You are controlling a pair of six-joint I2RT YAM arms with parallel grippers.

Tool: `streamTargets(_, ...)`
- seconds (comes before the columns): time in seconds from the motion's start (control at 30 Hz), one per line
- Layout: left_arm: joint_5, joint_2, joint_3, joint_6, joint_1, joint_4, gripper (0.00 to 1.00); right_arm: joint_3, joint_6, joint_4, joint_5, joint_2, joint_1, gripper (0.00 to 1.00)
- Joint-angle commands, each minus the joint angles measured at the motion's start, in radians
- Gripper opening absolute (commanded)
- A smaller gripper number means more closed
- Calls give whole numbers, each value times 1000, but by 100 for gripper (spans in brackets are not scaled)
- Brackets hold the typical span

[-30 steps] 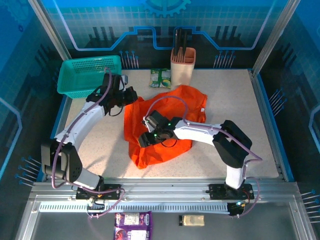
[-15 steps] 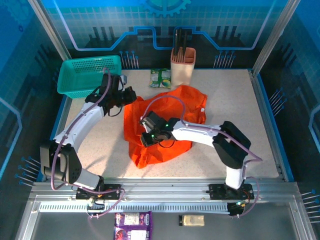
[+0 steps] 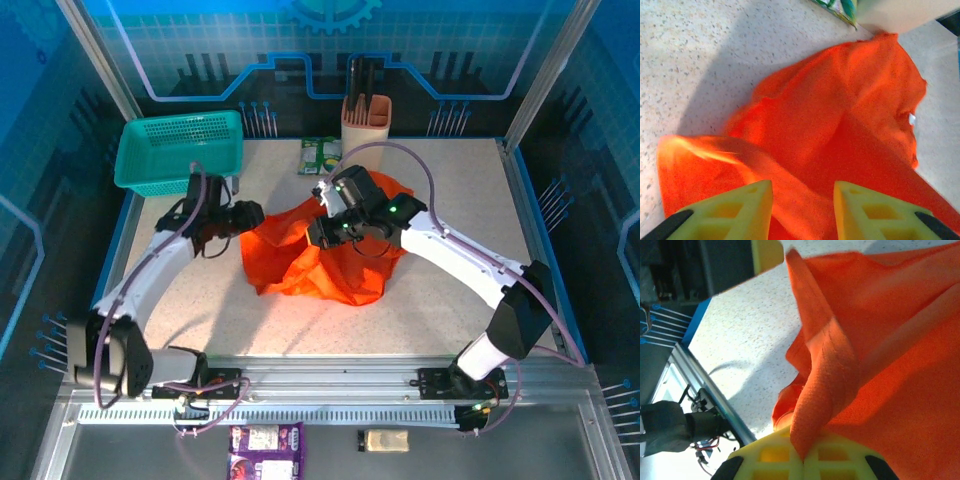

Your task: Fold the inside-out t-shirt

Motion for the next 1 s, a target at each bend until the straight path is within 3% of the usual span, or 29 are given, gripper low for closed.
streamTargets(0.0, 114, -118, -84, -18, 9, -34, 41, 71, -33, -75, -60, 22, -6, 0)
streamTargets(0.2, 216, -318, -313, -151, -26, 22, 37, 134, -29, -98, -91, 48, -6, 0)
streamTargets(0.33, 222, -335, -414, -213, -73, 131, 30, 167, -27, -109, -108, 51, -1, 0)
streamTargets(0.67, 161, -64, -410, -306, -277, 499, 27, 308, -19, -158, -135, 82, 66, 0)
streamTargets(0.8, 124, 77, -358, -339, -334, 653, 32, 403, -13, -184, -133, 107, 111, 0)
streamTargets(0.97, 30, 204, -224, -263, -422, 653, 33, 565, -22, -251, -114, 144, 176, 0)
